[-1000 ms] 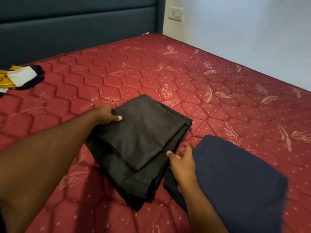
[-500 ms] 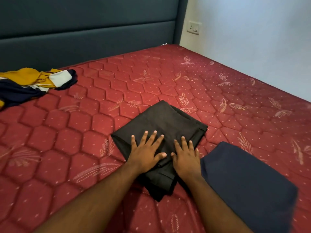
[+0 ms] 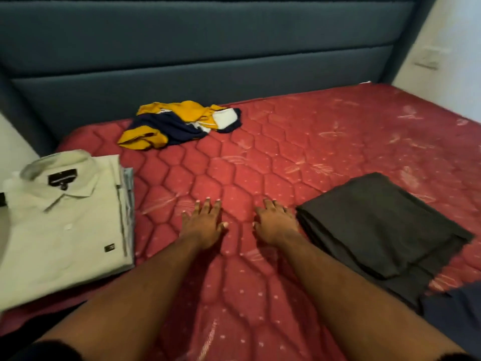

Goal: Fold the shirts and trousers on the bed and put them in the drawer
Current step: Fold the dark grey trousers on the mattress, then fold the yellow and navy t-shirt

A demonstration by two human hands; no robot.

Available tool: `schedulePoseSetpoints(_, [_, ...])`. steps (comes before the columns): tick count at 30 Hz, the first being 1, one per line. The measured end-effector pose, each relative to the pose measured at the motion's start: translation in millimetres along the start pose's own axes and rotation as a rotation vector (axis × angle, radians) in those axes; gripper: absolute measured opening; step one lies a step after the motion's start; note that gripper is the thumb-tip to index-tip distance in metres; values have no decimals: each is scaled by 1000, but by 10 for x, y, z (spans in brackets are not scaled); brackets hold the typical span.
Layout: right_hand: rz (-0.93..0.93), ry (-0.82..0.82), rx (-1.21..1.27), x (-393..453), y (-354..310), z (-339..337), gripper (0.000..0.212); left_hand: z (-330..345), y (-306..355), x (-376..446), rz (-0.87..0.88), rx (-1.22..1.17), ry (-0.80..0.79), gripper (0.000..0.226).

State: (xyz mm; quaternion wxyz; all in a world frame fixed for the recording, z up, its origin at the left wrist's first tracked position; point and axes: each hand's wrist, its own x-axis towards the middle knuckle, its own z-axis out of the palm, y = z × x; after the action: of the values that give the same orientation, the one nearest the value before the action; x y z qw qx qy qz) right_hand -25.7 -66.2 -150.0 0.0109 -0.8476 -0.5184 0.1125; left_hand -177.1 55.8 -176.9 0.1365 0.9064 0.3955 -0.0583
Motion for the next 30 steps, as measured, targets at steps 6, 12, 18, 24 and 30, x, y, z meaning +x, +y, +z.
schedulePoseSetpoints(6, [-158, 4, 13, 1089, -597, 139, 55, -248, -791, 1053, -115, -33, 204, 68])
schedulePoseSetpoints(12, [-212, 50, 6, 2188, -724, 164, 54, 20, -1146, 1649, -305, -1, 274, 71])
schedulePoseSetpoints(18, [-299, -23, 73, 3211, -983, 132, 68, 215, -1177, 1744, -290, 31, 386, 69])
schedulePoseSetpoints(24, [-261, 234, 113, 3999, -1329, 67, 78, 265, -1198, 1791, -291, 49, 402, 70])
schedulePoseSetpoints(30, [-239, 66, -100, 4572, -1460, -90, 68, 283, -1209, 1747, -296, 51, 375, 70])
